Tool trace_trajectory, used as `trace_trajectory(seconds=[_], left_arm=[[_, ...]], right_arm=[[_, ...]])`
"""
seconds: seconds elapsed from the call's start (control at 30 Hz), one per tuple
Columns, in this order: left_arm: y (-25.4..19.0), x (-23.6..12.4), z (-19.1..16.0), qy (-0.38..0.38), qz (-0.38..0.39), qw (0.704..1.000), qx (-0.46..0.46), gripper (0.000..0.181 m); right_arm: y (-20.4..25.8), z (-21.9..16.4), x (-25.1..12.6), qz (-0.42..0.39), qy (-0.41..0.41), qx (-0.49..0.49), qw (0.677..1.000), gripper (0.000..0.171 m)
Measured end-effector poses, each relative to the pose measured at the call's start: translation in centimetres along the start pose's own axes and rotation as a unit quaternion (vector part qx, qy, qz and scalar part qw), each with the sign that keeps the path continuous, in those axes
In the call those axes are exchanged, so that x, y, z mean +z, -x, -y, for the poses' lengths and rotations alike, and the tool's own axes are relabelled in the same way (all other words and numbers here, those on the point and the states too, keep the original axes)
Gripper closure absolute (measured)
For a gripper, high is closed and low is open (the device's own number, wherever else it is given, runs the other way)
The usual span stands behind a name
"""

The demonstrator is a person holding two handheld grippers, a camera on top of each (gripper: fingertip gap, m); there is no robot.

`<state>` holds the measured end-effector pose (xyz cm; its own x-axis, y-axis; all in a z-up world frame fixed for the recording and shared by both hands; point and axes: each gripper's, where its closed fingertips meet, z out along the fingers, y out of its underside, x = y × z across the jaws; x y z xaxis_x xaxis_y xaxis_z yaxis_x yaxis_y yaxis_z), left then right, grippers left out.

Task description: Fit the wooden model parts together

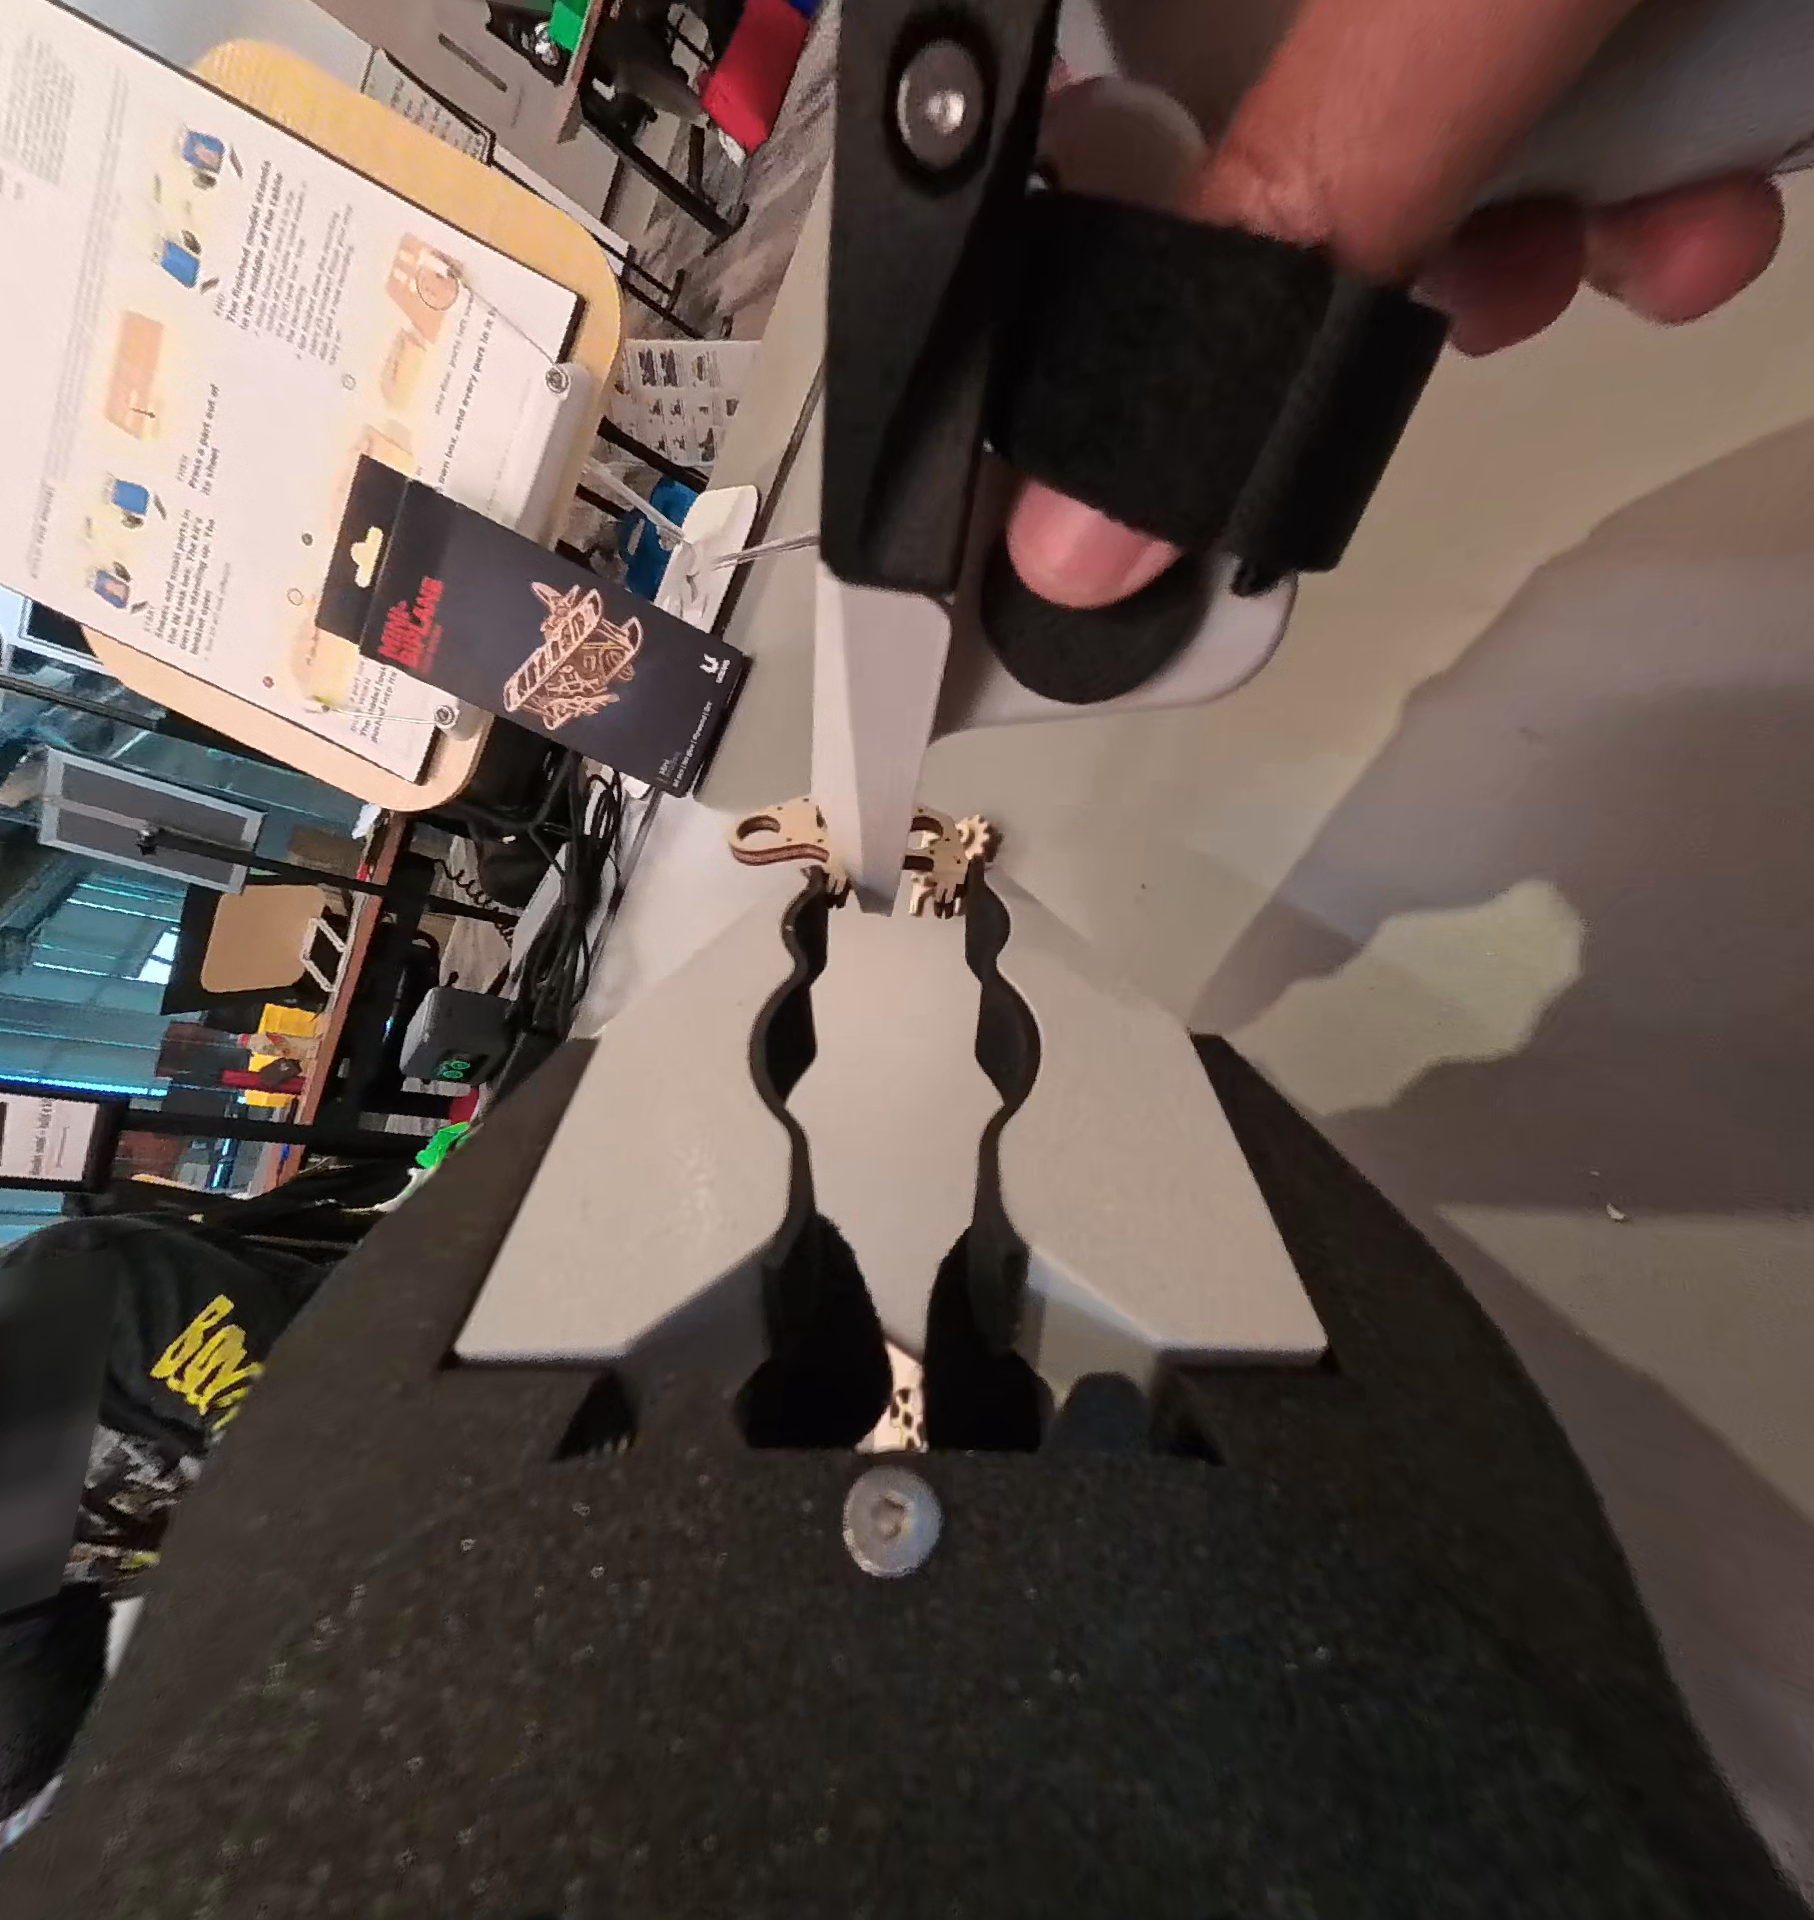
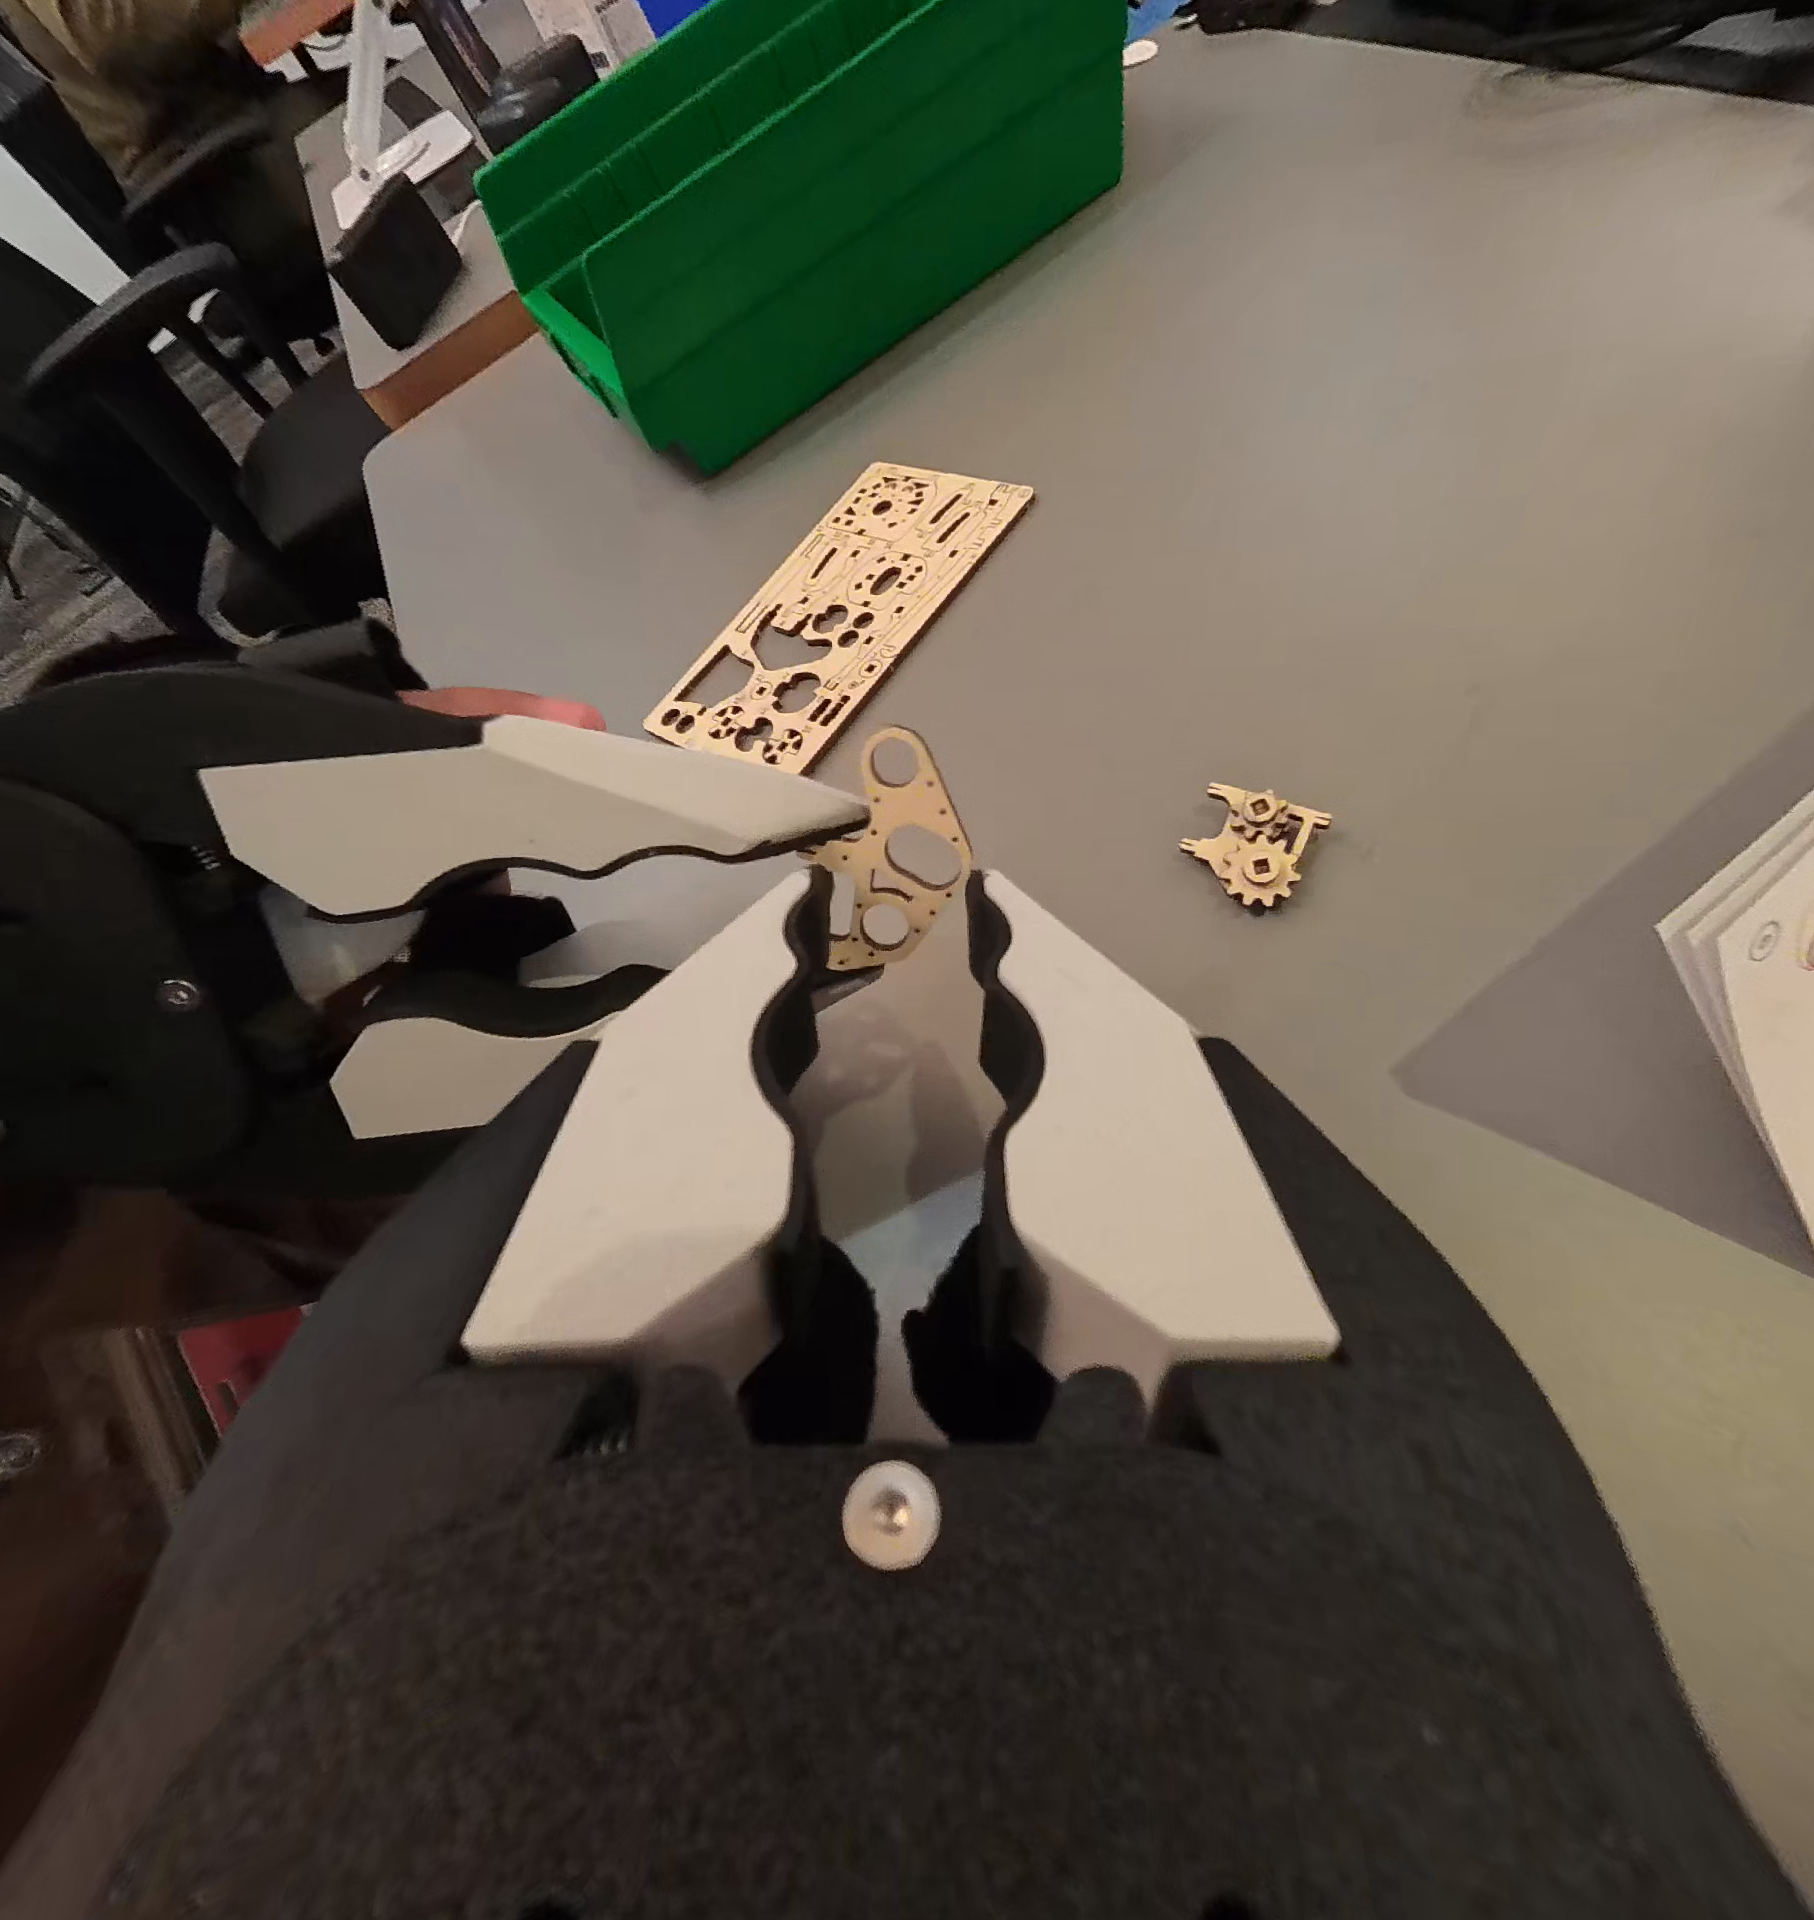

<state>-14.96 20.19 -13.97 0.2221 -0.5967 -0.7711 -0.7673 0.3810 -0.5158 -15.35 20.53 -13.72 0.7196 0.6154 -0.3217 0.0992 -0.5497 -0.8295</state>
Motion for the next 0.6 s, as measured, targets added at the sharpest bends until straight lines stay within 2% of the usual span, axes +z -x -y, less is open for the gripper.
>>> trace_trajectory(seconds=[0.1,0.17,0.2,0.4,0.6], left_arm=[[-0.5,0.5,-0.4,0.007,-0.02,1.0,-0.021,0.154],[-0.8,0.5,-1.0,0.014,-0.04,0.998,-0.042,0.138],[-1.0,0.5,-1.4,0.016,-0.056,0.997,-0.057,0.137],[-1.5,0.2,-4.6,0.031,-0.169,0.966,-0.193,0.139],[-0.4,0.3,-6.5,0.012,-0.212,0.934,-0.288,0.14]], right_arm=[[-0.9,-0.7,0.3,-0.02,0.027,0.0,0.999,0.147],[-2.5,-1.1,0.4,-0.047,0.056,-0.007,0.997,0.151],[-3.3,-1.4,0.5,-0.06,0.076,-0.012,0.995,0.151],[-7.3,-2.0,2.6,-0.111,0.17,-0.004,0.979,0.151],[-8.8,-2.7,4.5,-0.111,0.222,0.003,0.969,0.151]])
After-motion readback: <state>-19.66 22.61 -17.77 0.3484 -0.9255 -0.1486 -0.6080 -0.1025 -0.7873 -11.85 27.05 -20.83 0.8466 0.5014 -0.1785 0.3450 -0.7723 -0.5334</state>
